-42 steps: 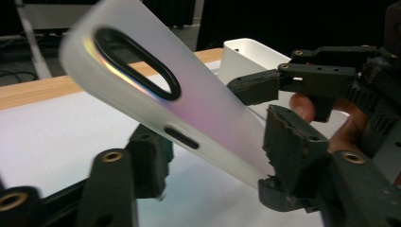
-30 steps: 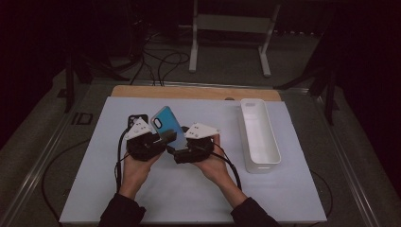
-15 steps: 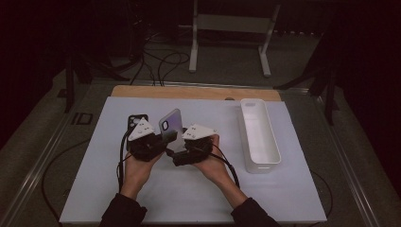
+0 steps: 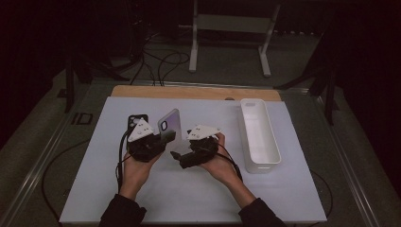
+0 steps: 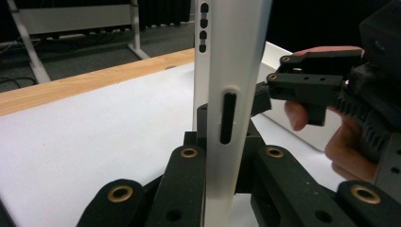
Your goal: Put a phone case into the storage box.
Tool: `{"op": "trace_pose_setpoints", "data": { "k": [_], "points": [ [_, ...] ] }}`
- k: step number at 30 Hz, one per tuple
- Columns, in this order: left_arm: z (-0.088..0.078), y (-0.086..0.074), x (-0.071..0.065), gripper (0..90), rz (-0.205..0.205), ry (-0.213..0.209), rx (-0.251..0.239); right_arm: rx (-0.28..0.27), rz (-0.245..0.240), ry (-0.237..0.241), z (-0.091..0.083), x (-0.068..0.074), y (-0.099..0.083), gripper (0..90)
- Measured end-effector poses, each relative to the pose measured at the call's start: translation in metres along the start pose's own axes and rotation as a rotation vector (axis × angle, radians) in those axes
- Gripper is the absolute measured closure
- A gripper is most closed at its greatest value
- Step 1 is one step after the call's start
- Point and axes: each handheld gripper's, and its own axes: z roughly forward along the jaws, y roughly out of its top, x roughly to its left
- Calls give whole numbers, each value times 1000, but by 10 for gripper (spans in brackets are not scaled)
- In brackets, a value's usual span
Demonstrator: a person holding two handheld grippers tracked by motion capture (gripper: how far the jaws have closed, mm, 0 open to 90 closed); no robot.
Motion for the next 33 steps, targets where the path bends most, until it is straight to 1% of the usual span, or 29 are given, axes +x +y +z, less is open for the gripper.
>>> {"op": "trace_pose_setpoints", "data": {
  "k": [5,6,8,12,14,15,18,19,31,33],
  "points": [
    [1,0,-1,859,1,4,1,3,-9,-9,-7,-2,-1,79],
    [1,-1,-1,859,1,5,1,-3,3,-10,-10,-4,-2,80],
    [1,-1,-1,859,0,4,2,-8,4,-14,-12,-6,-2,79],
    [3,-2,-2,859,-1,6,4,-30,27,-12,-20,-10,-1,80],
    [3,-2,-2,859,-5,4,5,-38,30,-12,-21,-11,0,80],
    [4,-2,-2,859,-4,4,6,-49,40,-11,-24,-13,1,80],
    [5,-2,-2,859,-4,6,6,-63,47,-12,-27,-14,4,80],
    [6,-3,-3,860,-7,4,6,-75,57,-16,-30,-14,6,80],
    [11,-5,-6,859,-14,2,16,-115,71,-19,-35,-15,14,80],
    [12,-6,-7,859,-13,2,17,-128,71,-19,-37,-15,17,80]
  ]
}}
